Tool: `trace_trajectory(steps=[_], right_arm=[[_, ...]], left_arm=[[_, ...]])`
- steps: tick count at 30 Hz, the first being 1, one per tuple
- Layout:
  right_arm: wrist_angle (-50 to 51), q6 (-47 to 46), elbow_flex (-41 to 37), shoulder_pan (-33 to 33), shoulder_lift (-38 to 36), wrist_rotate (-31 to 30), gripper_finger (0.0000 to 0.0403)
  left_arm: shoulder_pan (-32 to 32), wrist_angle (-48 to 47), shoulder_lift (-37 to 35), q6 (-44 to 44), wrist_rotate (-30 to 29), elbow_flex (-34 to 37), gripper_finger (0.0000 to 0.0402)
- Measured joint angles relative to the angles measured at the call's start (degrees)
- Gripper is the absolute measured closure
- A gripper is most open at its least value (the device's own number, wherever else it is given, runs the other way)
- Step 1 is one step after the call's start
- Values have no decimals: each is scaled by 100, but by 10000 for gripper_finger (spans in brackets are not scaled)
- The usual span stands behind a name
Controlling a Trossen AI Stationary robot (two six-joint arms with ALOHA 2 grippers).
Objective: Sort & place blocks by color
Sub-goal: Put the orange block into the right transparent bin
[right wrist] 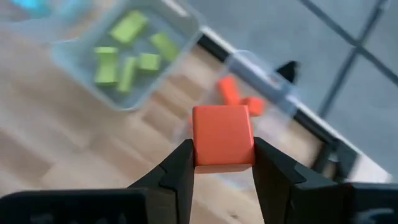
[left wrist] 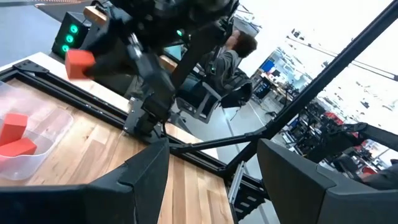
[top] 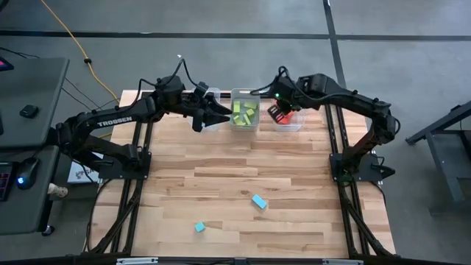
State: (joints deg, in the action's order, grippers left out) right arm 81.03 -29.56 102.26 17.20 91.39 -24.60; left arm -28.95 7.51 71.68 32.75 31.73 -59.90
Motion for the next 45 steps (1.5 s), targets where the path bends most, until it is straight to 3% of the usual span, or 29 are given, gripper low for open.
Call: trace_trajectory(steps=[7,18,25,35,45], right_arm=[[644,28,0,613,305,-134,291],[680,888,0,1154,1246,231,291],[654,1056,-14,1362,1410,350,291],[-698,1017,-2204,1417,620,737,291],[-1706,1049,-3320,1444,232,801,291]], left_arm=[[-1,-2,0,2,-2,0,179],[57,-177,0,4,-2,0,179],[55,-496,0,1,-28,0,179],[55,-491,0,2,-96,0,179],[55,-487,0,9,-113,0,179]])
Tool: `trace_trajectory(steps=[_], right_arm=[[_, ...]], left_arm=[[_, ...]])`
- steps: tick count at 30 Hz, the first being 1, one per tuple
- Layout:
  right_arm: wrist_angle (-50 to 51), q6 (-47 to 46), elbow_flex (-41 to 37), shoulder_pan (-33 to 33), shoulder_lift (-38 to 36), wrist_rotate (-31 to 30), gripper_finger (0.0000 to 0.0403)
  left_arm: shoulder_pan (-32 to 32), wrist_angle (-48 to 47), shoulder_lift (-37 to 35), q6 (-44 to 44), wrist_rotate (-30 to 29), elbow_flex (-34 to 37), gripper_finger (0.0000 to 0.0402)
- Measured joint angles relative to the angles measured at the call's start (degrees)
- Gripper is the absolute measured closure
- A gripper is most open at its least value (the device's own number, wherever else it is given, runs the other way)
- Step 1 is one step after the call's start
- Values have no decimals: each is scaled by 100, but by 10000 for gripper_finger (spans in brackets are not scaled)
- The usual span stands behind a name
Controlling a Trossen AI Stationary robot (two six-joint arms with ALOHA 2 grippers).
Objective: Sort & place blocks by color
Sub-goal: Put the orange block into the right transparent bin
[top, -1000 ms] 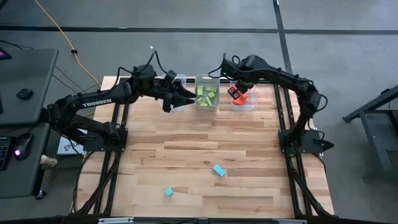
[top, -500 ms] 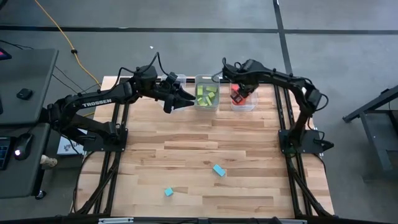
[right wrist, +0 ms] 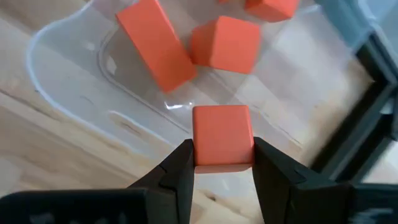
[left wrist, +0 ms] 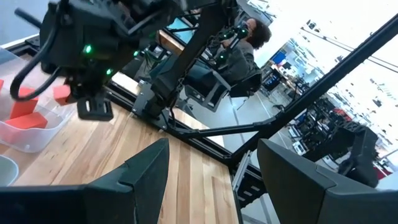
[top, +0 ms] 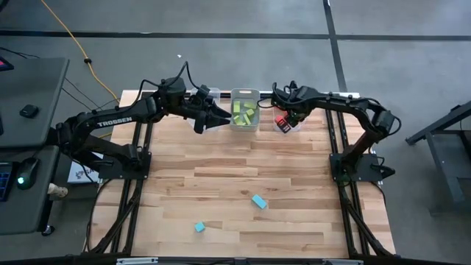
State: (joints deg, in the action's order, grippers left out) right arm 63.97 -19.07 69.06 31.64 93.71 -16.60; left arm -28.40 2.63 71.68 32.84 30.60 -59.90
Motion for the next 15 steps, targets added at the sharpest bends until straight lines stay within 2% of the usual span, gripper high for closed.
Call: trace_trajectory(steps=[5,13,15], right_arm=[[-620,9,-476,117,2,-12,291],[-757,143,-531,429,2,65,291],[-786,160,-531,441,2,61,273]], left_arm=[[9,-1,0,43,-1,0,179],[9,0,0,101,2,0,179],[9,0,0,101,2,0,179]])
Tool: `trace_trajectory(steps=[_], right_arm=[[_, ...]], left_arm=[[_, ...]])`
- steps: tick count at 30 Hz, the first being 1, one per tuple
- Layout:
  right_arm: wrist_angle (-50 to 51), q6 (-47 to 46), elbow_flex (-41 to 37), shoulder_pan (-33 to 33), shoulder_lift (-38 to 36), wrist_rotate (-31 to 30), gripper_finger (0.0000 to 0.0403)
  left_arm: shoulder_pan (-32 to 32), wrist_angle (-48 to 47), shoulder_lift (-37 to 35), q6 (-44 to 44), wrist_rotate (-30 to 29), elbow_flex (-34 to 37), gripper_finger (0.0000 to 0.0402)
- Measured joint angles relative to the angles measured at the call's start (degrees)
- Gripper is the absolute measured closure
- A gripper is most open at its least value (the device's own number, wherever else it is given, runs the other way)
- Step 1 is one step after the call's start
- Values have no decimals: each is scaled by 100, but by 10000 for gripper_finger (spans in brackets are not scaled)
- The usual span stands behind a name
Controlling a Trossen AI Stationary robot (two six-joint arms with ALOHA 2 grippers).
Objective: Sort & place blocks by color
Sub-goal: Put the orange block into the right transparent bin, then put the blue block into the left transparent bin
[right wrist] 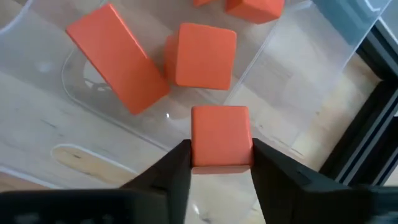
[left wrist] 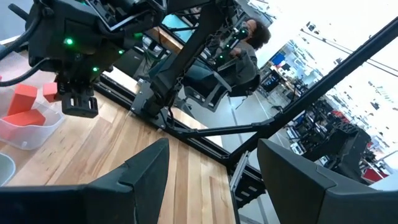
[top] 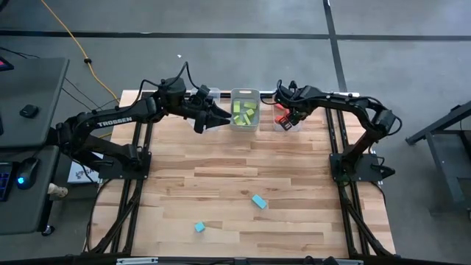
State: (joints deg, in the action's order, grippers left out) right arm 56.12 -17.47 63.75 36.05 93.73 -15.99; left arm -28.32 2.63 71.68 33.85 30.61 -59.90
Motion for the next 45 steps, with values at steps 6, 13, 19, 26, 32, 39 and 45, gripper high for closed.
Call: trace_trajectory(steps=[6,13,19,26,32,39,45], right_arm=[[-33,0,0,-2,0,-123,185],[171,-75,454,-28,-53,-146,174],[647,-619,1128,-219,-394,-142,181],[781,-1561,1412,-775,-1026,278,181],[808,-2359,1420,-1500,-1325,315,181],[902,-2773,1419,-1985,-1338,187,181],[901,-2755,1419,-2090,-1338,128,181]], left_arm=[[0,-20,0,0,-2,0,179],[3,-807,0,-112,-433,0,179],[276,-2066,-38,-444,-1025,0,179],[906,-3340,-202,-995,-1838,0,179],[1341,-3854,-260,-1008,-1950,-2,179],[2058,-4504,-258,-720,-2327,-2,179],[2910,-4689,-258,160,-3040,-2,179]])
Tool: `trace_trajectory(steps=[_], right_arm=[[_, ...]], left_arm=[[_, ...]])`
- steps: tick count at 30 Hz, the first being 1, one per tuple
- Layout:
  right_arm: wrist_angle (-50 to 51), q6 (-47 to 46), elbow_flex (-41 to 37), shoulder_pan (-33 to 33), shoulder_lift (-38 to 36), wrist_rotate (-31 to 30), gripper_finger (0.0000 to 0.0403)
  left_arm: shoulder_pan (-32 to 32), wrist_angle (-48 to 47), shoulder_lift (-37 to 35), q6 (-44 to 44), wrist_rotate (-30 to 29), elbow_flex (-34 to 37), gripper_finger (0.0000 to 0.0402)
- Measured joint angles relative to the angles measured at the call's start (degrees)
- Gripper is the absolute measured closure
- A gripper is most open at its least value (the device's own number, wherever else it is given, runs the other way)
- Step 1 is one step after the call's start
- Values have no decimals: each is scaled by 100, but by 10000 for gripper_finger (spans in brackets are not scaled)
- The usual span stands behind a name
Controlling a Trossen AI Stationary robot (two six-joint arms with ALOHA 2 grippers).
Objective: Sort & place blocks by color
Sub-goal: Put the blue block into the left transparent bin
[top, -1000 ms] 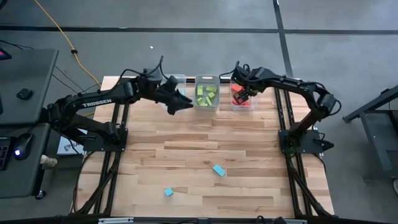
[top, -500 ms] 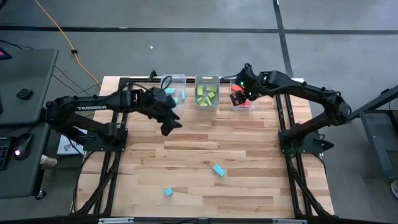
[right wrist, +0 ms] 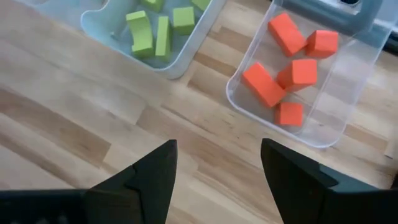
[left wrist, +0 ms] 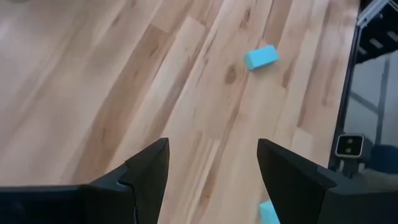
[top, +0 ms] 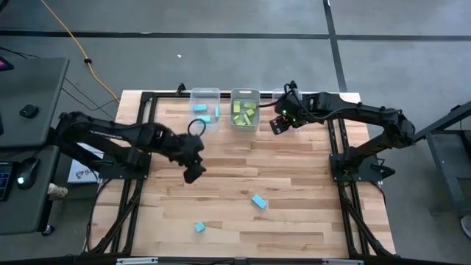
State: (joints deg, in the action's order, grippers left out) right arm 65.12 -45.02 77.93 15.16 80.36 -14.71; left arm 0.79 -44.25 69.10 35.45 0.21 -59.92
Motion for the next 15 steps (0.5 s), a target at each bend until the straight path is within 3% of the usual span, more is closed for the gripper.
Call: trace_trajectory(steps=[7,15], right_arm=[[-2,144,0,22,0,-168,181],[-49,305,0,21,2,-291,181]], left_arm=[[945,80,134,1374,-745,4,179],[2076,103,566,2339,-1222,-1,179]])
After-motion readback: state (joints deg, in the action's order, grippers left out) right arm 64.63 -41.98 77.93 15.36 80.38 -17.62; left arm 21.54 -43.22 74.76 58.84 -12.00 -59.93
